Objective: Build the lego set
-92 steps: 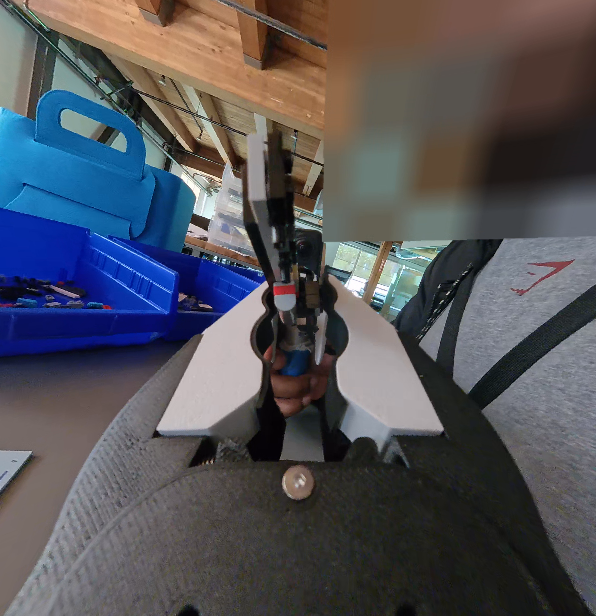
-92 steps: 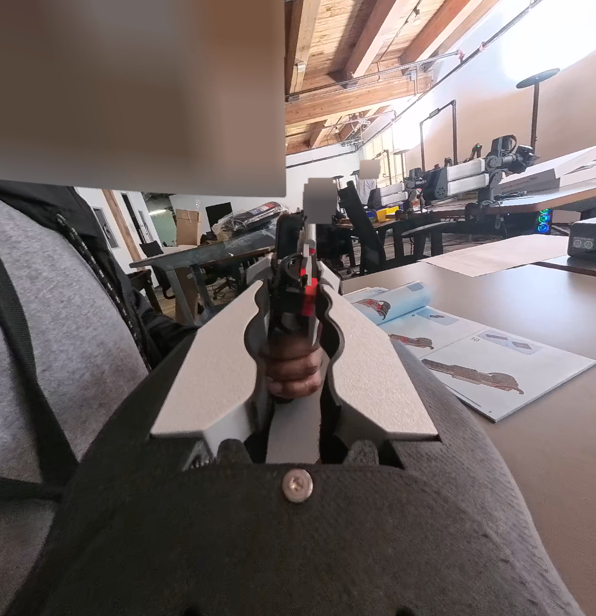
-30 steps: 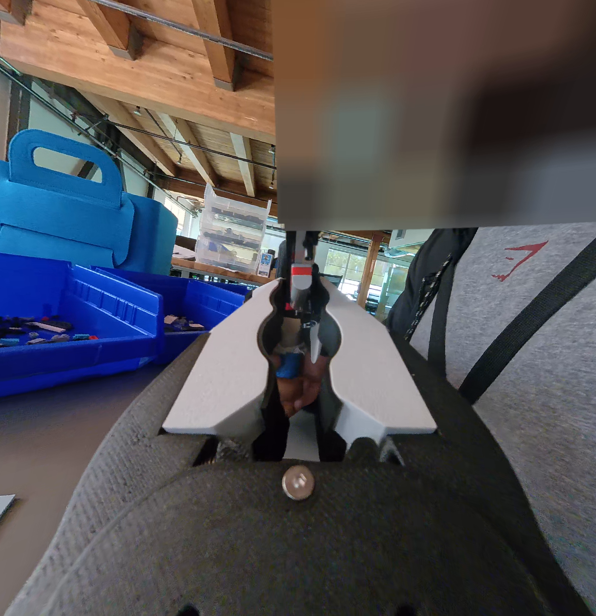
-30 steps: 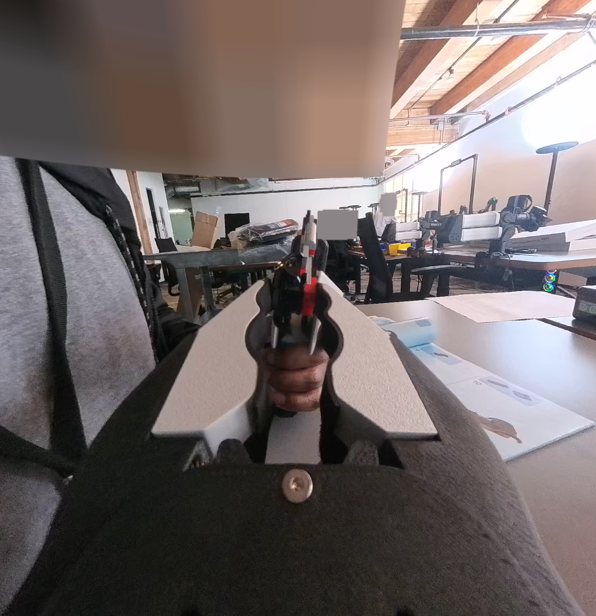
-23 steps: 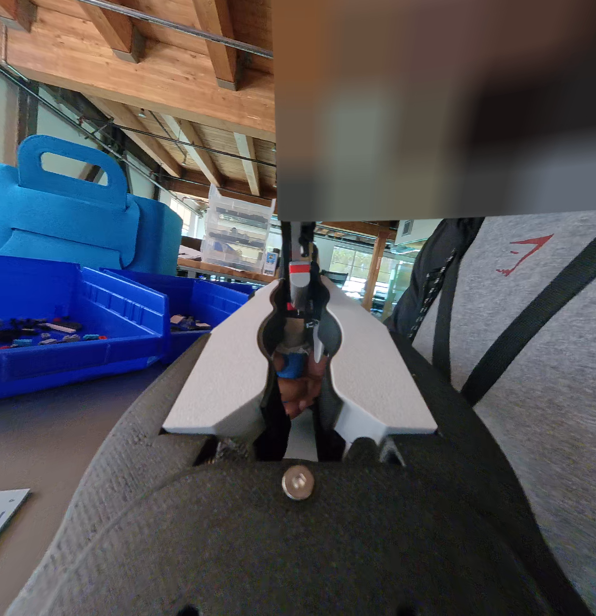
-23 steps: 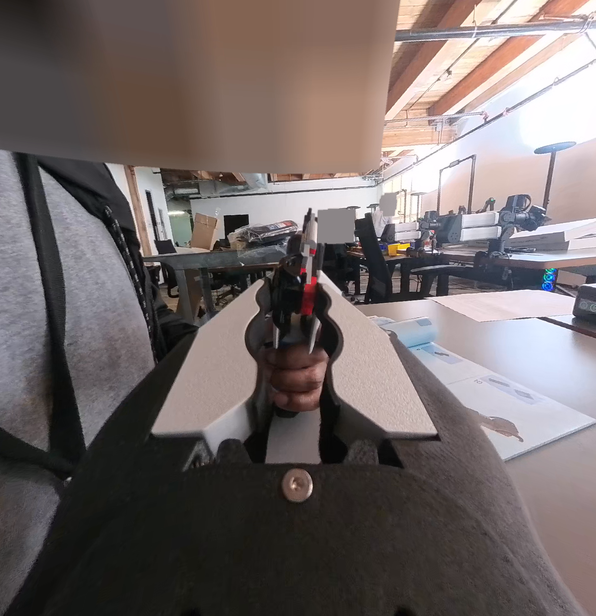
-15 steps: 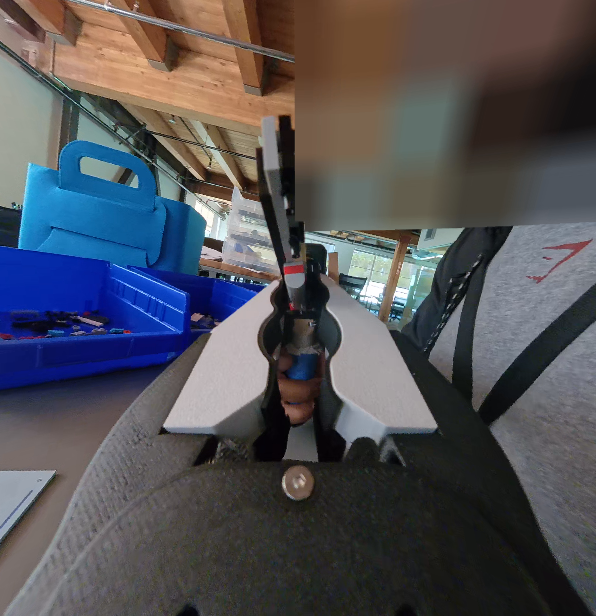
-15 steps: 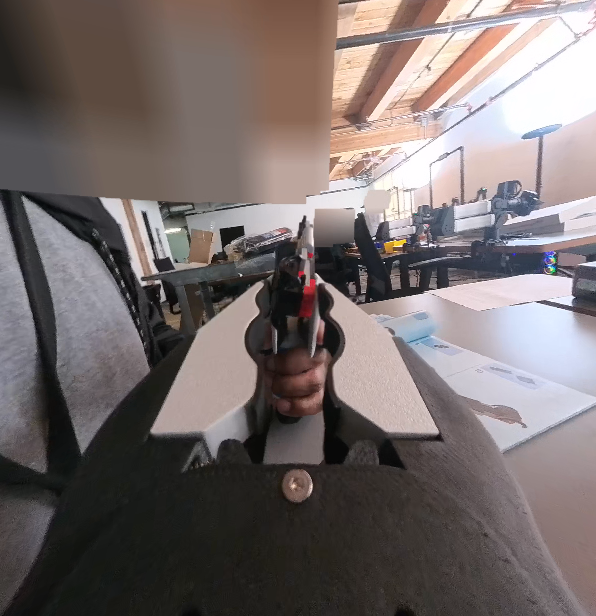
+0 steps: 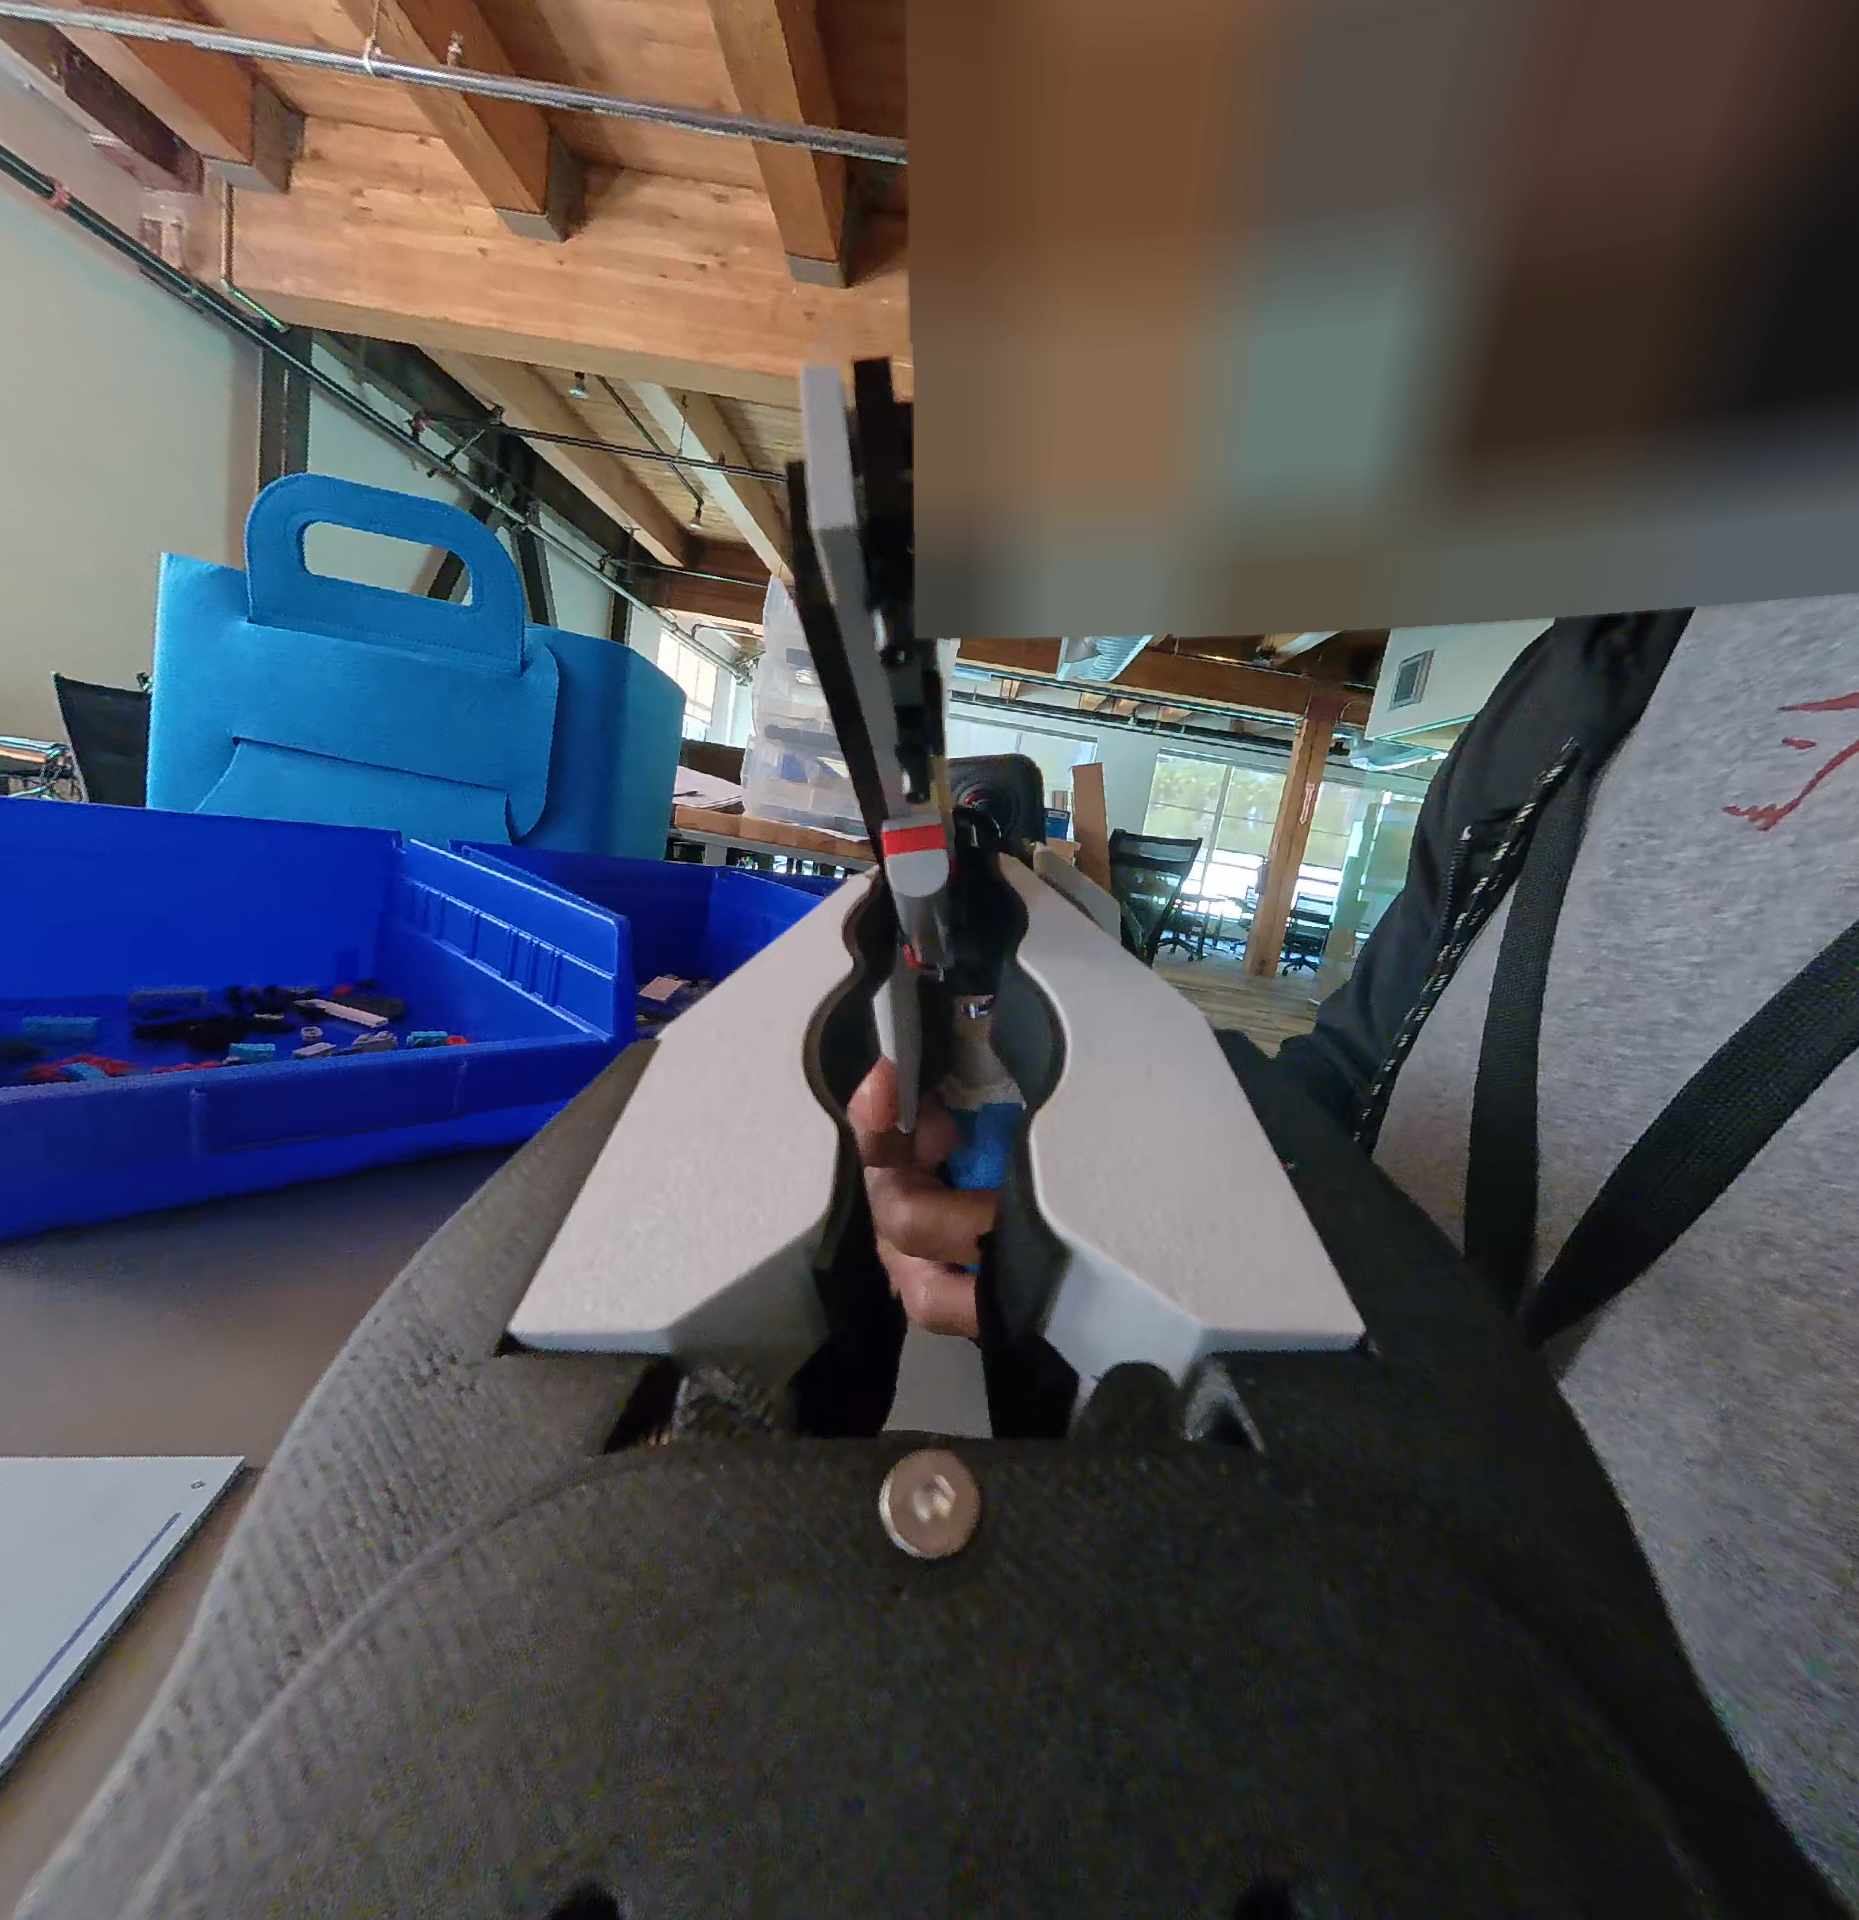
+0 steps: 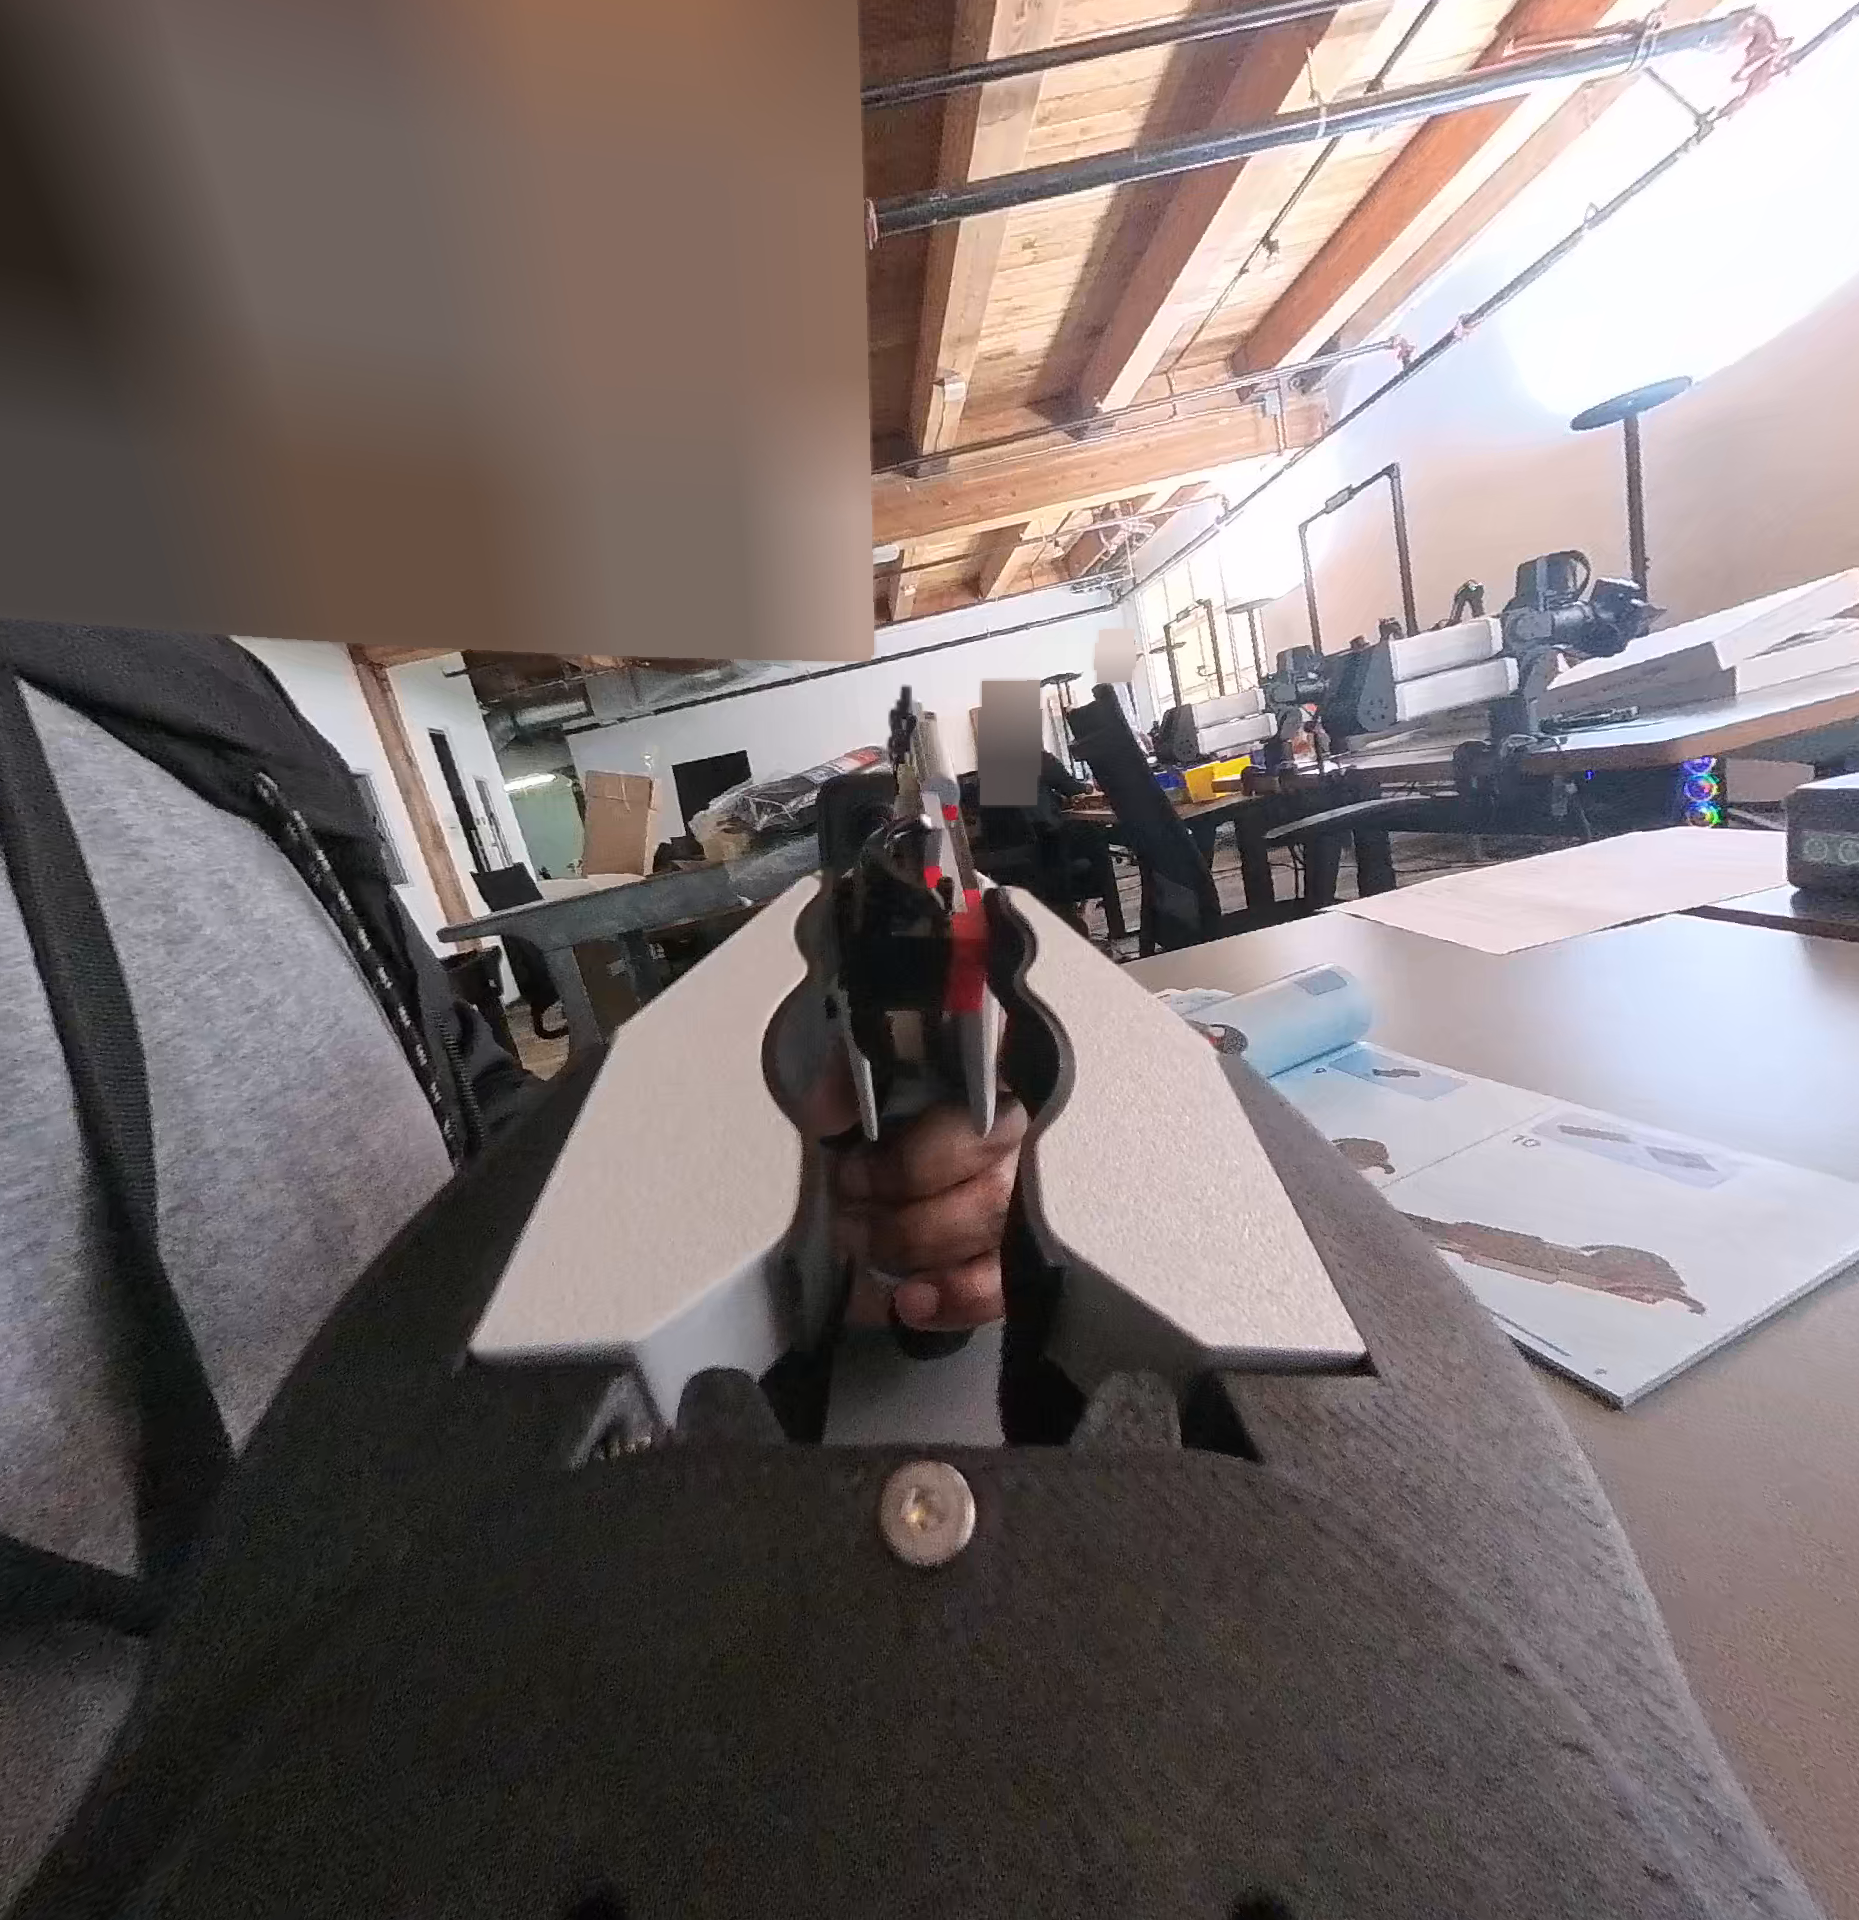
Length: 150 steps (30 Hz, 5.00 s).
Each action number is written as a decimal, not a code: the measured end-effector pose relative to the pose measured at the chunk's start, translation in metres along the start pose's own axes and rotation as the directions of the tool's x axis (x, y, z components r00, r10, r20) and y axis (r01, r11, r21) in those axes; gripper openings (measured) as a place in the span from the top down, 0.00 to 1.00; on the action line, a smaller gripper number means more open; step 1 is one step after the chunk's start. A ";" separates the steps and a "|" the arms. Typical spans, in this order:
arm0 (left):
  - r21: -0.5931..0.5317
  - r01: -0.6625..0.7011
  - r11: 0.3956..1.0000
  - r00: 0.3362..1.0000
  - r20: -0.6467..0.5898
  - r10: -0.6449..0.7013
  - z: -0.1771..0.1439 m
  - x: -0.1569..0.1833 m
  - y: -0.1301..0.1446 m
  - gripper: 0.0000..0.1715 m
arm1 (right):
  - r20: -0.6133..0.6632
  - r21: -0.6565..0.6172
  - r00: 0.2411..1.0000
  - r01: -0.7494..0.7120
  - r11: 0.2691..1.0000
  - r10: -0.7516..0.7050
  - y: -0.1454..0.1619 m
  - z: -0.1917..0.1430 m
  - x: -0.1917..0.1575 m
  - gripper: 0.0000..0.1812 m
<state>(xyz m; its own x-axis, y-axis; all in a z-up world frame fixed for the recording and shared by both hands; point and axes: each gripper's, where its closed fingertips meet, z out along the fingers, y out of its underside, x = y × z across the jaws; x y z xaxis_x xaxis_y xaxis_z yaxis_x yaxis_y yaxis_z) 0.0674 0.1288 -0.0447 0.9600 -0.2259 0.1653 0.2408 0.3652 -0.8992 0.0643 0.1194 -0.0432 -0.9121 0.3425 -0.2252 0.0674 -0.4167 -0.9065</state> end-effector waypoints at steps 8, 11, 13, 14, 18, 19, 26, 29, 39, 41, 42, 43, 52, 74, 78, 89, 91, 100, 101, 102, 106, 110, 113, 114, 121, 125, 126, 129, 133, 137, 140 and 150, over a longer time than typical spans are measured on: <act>-0.004 0.000 1.000 1.000 -0.012 0.000 0.000 0.003 0.000 0.91 | 0.027 -0.008 1.000 0.012 1.000 -0.012 0.001 -0.001 -0.003 0.83; -0.007 0.002 1.000 1.000 -0.006 -0.002 0.000 0.002 0.001 0.91 | 0.026 -0.010 1.000 0.011 1.000 -0.011 0.002 -0.001 -0.002 0.83; -0.005 0.001 1.000 1.000 -0.007 -0.001 0.000 0.002 0.000 0.91 | 0.024 -0.006 1.000 0.011 1.000 -0.011 0.001 -0.001 -0.003 0.83; -0.004 0.004 1.000 1.000 -0.010 -0.004 0.000 0.002 0.000 0.91 | 0.025 -0.007 1.000 0.009 1.000 -0.008 0.001 -0.001 -0.003 0.83; -0.007 0.013 1.000 1.000 -0.001 -0.013 -0.001 0.000 0.000 0.91 | 0.021 -0.009 1.000 0.004 1.000 -0.003 0.002 0.000 -0.001 0.83; -0.007 0.038 0.999 0.999 0.012 -0.038 -0.001 -0.003 0.001 0.91 | 0.009 -0.008 1.000 -0.008 1.000 0.008 0.002 0.000 0.001 0.83; 0.103 0.446 0.889 0.875 0.158 -0.457 -0.011 -0.047 0.005 0.91 | -0.132 -0.066 0.990 0.034 0.997 -0.043 0.005 -0.007 0.027 0.68; 0.180 0.643 0.744 0.691 0.283 -0.665 -0.022 -0.069 0.016 0.92 | -0.196 -0.156 0.952 0.207 0.966 -0.236 0.005 -0.020 0.038 0.67; 0.239 0.838 0.491 0.383 0.383 -0.841 -0.030 -0.071 0.054 0.91 | 0.018 -0.461 0.556 0.742 0.486 -0.831 0.032 -0.039 0.055 0.70; 0.245 0.845 0.475 0.365 0.384 -0.848 -0.030 -0.070 0.056 0.91 | 0.069 -0.476 0.484 0.784 0.398 -0.872 0.037 -0.040 0.054 0.70; 0.247 0.851 0.464 0.356 0.379 -0.854 -0.030 -0.068 0.057 0.91 | 0.103 -0.484 0.434 0.808 0.336 -0.895 0.041 -0.040 0.054 0.70; 0.248 0.855 0.456 0.349 0.377 -0.858 -0.030 -0.068 0.058 0.91 | 0.139 -0.492 0.380 0.828 0.270 -0.914 0.046 -0.041 0.055 0.70; 0.219 0.885 0.410 0.306 0.389 -0.869 -0.026 -0.059 0.069 0.91 | 0.256 -0.484 -0.005 0.865 -0.133 -0.967 0.062 -0.031 0.060 0.82; -0.282 0.253 0.925 0.920 0.366 -0.140 -0.026 -0.063 0.023 0.66 | -0.107 -0.400 0.739 0.581 0.709 -0.665 0.019 -0.032 0.066 0.84; -0.454 -0.070 0.888 0.974 0.160 0.159 -0.016 -0.059 0.019 0.65 | -0.056 -0.421 0.756 0.574 0.702 -0.652 0.021 -0.030 0.062 0.84; -0.473 -0.352 0.808 0.932 -0.259 0.254 0.005 -0.033 0.031 0.72 | 0.089 -0.414 0.751 0.625 0.661 -0.654 0.023 -0.024 0.043 0.84; -0.468 -0.358 0.808 0.928 -0.274 0.253 0.006 -0.033 0.034 0.73 | 0.093 -0.412 0.752 0.625 0.663 -0.653 0.023 -0.023 0.043 0.84; -0.430 -0.364 0.826 0.924 -0.277 0.263 0.003 -0.037 0.038 0.81 | 0.092 -0.399 0.774 0.605 0.689 -0.626 0.027 -0.021 0.043 0.84; -0.424 -0.365 0.829 0.923 -0.280 0.264 0.003 -0.036 0.037 0.82 | 0.091 -0.401 0.778 0.600 0.692 -0.621 0.028 -0.021 0.043 0.84; -0.420 -0.365 0.831 0.922 -0.284 0.262 0.002 -0.036 0.037 0.82 | 0.092 -0.404 0.782 0.595 0.695 -0.616 0.029 -0.021 0.044 0.84; -0.425 -0.373 0.825 0.919 -0.292 0.265 0.001 -0.037 0.041 0.84 | 0.092 -0.418 0.796 0.576 0.702 -0.598 0.034 -0.020 0.046 0.84; -0.426 -0.366 0.828 0.921 -0.295 0.256 0.000 -0.038 0.042 0.84 | 0.084 -0.415 0.806 0.563 0.715 -0.586 0.034 -0.019 0.047 0.84; -0.425 -0.370 0.826 0.919 -0.294 0.261 0.000 -0.039 0.042 0.83 | 0.082 -0.410 0.812 0.556 0.723 -0.578 0.035 -0.018 0.047 0.84; -0.424 -0.370 0.826 0.920 -0.293 0.262 0.000 -0.040 0.041 0.83 | 0.080 -0.409 0.814 0.554 0.726 -0.576 0.034 -0.017 0.048 0.84; -0.419 -0.381 0.824 0.917 -0.285 0.279 0.001 -0.041 0.041 0.85 | 0.066 -0.405 0.810 0.555 0.726 -0.583 0.033 -0.017 0.050 0.84; -0.420 -0.383 0.823 0.918 -0.275 0.287 0.001 -0.043 0.040 0.86 | 0.044 -0.404 0.804 0.557 0.725 -0.593 0.032 -0.017 0.053 0.83; -0.419 -0.384 0.823 0.918 -0.271 0.290 0.001 -0.044 0.040 0.86 | 0.038 -0.404 0.804 0.555 0.727 -0.593 0.031 -0.017 0.054 0.83; -0.419 -0.380 0.825 0.920 -0.263 0.291 0.002 -0.045 0.040 0.86 | 0.021 -0.409 0.814 0.536 0.738 -0.580 0.031 -0.018 0.056 0.81; -0.420 -0.383 0.823 0.920 -0.257 0.297 0.003 -0.045 0.040 0.86 | 0.024 -0.413 0.844 0.496 0.764 -0.535 0.034 -0.021 0.057 0.80; -0.419 -0.372 0.828 0.924 -0.253 0.287 0.002 -0.044 0.040 0.86 | 0.028 -0.397 0.838 0.509 0.764 -0.544 0.034 -0.022 0.055 0.84; -0.416 -0.332 0.847 0.936 -0.254 0.242 0.001 -0.043 0.039 0.84 | 0.039 -0.387 0.832 0.523 0.759 -0.554 0.035 -0.022 0.053 0.85; -0.431 -0.318 0.844 0.938 -0.273 0.214 0.002 -0.041 0.045 0.85 | 0.052 -0.358 0.844 0.514 0.779 -0.533 0.034 -0.021 0.051 0.85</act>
<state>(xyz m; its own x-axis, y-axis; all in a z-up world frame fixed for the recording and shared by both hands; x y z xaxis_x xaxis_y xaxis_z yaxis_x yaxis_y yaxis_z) 0.0392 0.1566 -0.0908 0.9130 -0.3803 -0.1475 -0.1633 -0.0094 -0.9865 0.0289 0.1405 -0.0934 -0.8271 0.4677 0.3116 -0.2715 0.1530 -0.9502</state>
